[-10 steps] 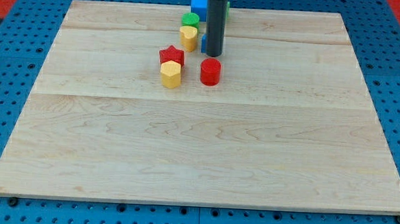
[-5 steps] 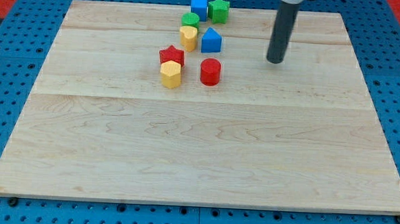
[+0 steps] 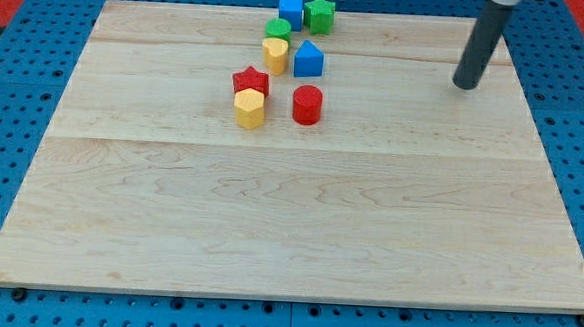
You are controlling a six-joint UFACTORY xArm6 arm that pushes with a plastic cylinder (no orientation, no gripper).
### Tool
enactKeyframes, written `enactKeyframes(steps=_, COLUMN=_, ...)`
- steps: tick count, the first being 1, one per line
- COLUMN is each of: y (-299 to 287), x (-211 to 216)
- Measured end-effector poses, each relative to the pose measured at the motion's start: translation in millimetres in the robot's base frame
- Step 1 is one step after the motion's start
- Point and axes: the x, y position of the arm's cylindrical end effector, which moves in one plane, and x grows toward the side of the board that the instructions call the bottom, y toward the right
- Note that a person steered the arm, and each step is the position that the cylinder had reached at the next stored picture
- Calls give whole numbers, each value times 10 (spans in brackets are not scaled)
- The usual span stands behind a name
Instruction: Adjust the blue triangle close to the yellow heart
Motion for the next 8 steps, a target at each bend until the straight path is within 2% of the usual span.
enactKeyframes(steps=3, y=-1592, x=-333)
enactKeyframes(steps=6, y=-2075, x=-392)
enactKeyframes(steps=8, y=-1624, x=-225)
